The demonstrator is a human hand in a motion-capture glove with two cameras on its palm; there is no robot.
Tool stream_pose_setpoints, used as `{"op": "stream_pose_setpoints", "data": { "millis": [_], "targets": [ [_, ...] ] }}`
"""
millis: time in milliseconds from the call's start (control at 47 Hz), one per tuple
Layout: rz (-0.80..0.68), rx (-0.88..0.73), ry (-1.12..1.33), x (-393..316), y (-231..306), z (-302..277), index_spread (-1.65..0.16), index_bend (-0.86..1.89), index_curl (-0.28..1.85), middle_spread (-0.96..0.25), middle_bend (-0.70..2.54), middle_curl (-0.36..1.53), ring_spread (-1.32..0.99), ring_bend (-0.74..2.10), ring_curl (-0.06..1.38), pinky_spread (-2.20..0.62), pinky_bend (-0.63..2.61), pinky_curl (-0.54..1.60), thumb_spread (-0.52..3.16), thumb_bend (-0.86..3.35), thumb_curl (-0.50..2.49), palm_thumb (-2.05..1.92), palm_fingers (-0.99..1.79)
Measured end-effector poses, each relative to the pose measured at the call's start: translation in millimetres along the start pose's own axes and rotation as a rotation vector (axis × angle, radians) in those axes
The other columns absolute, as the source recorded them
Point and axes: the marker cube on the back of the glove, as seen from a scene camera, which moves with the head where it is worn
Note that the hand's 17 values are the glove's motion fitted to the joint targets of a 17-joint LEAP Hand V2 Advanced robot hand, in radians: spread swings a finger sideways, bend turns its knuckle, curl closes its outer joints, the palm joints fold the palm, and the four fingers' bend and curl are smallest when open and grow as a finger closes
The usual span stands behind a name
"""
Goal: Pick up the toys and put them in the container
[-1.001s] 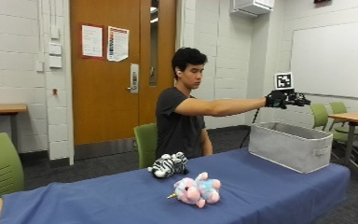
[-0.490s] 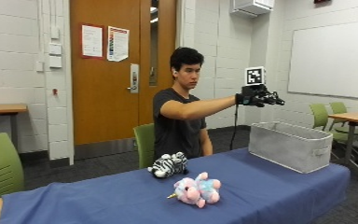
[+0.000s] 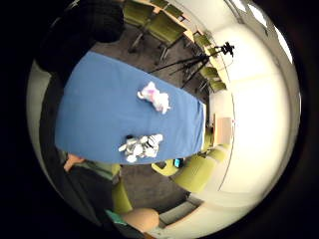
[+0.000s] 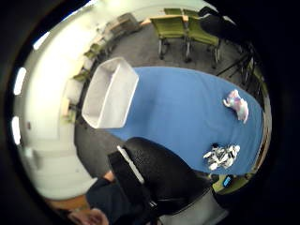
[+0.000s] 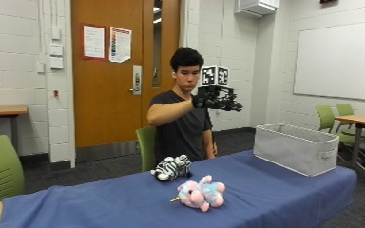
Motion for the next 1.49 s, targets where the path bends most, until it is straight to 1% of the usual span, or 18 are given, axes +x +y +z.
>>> {"op": "stream_pose_setpoints", "data": {
  "millis": [85, 234, 383, 554, 703, 788, 894, 1107, 1320, 1384, 1405, 1427, 1448, 1469, 1491],
  "targets": [
    [0.03, -0.02, -0.004, 27.4, 14.0, 20.9, -0.31, 0.19, 0.4, -0.11, 0.31, 0.39, -0.19, 0.35, 0.28, -0.03, 0.72, 0.33, 1.0, -0.11, 0.15, -0.16, 0.08],
    [0.078, -0.097, -0.068, 68.4, 40.0, 77.0, -0.31, 0.19, 0.4, -0.11, 0.3, 0.4, -0.2, 0.34, 0.28, -0.03, 0.7, 0.32, 0.99, -0.11, 0.13, -0.16, 0.09],
    [0.096, -0.126, -0.065, 88.6, 54.2, 116.4, -0.31, 0.18, 0.41, -0.11, 0.3, 0.4, -0.21, 0.33, 0.28, -0.03, 0.69, 0.33, 0.98, -0.11, 0.13, -0.16, 0.09],
    [0.119, -0.193, -0.089, 111.3, 80.8, 176.9, -0.31, 0.18, 0.41, -0.11, 0.29, 0.4, -0.22, 0.32, 0.28, -0.03, 0.69, 0.33, 0.97, -0.11, 0.12, -0.16, 0.1],
    [0.142, -0.247, -0.079, 123.5, 97.4, 209.6, -0.31, 0.18, 0.41, -0.12, 0.29, 0.4, -0.23, 0.33, 0.29, -0.03, 0.68, 0.33, 0.96, -0.11, 0.12, -0.16, 0.09],
    [0.158, -0.277, -0.113, 130.1, 107.6, 226.2, -0.31, 0.13, 0.39, -0.12, 0.3, 0.41, -0.23, 0.33, 0.29, -0.03, 0.7, 0.34, 0.95, -0.1, 0.12, -0.14, 0.04],
    [0.181, -0.287, -0.141, 135.1, 115.4, 236.5, -0.31, 0.13, 0.37, -0.12, 0.29, 0.41, -0.22, 0.32, 0.29, -0.02, 0.74, 0.35, 0.93, -0.1, 0.13, -0.14, 0.0],
    [0.198, -0.332, -0.091, 133.8, 132.0, 244.0, -0.3, 0.13, 0.35, -0.11, 0.25, 0.4, -0.19, 0.28, 0.29, 0.02, 0.87, 0.38, 0.88, -0.08, 0.15, -0.1, -0.02],
    [0.202, -0.356, -0.072, 128.8, 140.9, 244.1, -0.34, 0.21, 0.37, -0.07, 0.18, 0.39, -0.11, 0.16, 0.26, 0.04, 0.98, 0.4, 0.91, -0.05, 0.19, -0.04, -0.01],
    [0.198, -0.348, -0.084, 124.7, 145.7, 244.2, -0.37, 0.33, 0.41, -0.06, 0.15, 0.37, -0.09, 0.13, 0.24, 0.04, 0.99, 0.4, 0.98, -0.01, 0.21, 0.01, 0.04],
    [0.197, -0.344, -0.088, 123.5, 147.1, 244.0, -0.37, 0.31, 0.39, -0.06, 0.16, 0.37, -0.09, 0.14, 0.24, 0.04, 0.99, 0.4, 0.98, -0.02, 0.21, 0.0, 0.02],
    [0.197, -0.338, -0.093, 122.8, 147.9, 243.6, -0.39, 0.46, 0.45, -0.06, 0.13, 0.36, -0.08, 0.12, 0.23, 0.04, 0.98, 0.4, 1.03, 0.02, 0.22, 0.05, 0.1],
    [0.199, -0.33, -0.099, 122.5, 148.0, 243.0, -0.39, 0.41, 0.42, -0.06, 0.14, 0.36, -0.08, 0.13, 0.22, 0.04, 0.99, 0.39, 1.03, 0.0, 0.22, 0.03, 0.06],
    [0.201, -0.32, -0.105, 122.4, 147.9, 242.2, -0.41, 0.54, 0.47, -0.05, 0.13, 0.35, -0.07, 0.13, 0.22, 0.04, 0.97, 0.39, 1.07, 0.03, 0.24, 0.08, 0.13],
    [0.201, -0.308, -0.111, 122.3, 147.9, 241.2, -0.41, 0.55, 0.46, -0.05, 0.13, 0.35, -0.07, 0.13, 0.21, 0.04, 0.97, 0.39, 1.08, 0.02, 0.24, 0.08, 0.11]
  ]
}}
